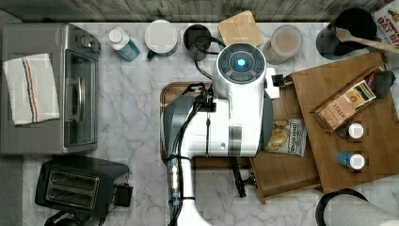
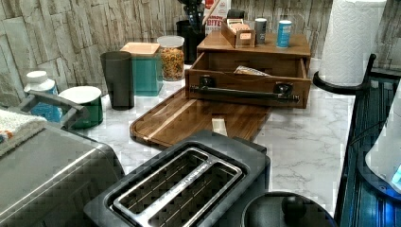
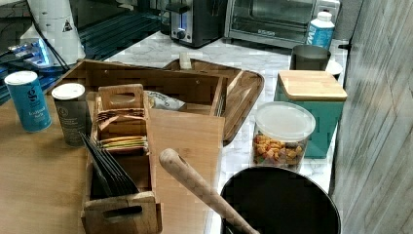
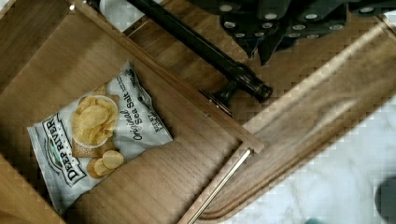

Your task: Close the drawer.

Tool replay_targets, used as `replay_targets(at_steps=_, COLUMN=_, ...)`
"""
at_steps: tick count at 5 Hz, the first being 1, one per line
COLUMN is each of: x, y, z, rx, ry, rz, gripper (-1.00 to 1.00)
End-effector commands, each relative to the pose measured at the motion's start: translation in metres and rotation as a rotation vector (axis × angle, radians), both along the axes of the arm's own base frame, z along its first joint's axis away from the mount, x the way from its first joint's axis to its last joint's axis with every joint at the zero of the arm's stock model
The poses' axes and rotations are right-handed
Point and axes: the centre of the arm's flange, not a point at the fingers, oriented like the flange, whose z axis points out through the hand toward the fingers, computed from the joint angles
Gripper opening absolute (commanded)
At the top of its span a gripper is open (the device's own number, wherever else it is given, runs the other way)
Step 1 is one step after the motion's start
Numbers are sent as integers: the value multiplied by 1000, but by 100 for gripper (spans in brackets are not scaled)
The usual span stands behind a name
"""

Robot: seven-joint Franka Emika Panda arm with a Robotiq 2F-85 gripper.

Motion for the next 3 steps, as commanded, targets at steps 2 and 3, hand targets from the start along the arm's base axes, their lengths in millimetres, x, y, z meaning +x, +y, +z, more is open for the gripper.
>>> replay_targets(at_steps=2, x=-86, y=68, z=-44, rx=50, ry=-106, rz=615, gripper=-100)
replay_targets(at_steps=3, x=-99, y=58, z=-71, rx=50, ry=-97, rz=739, gripper=-100)
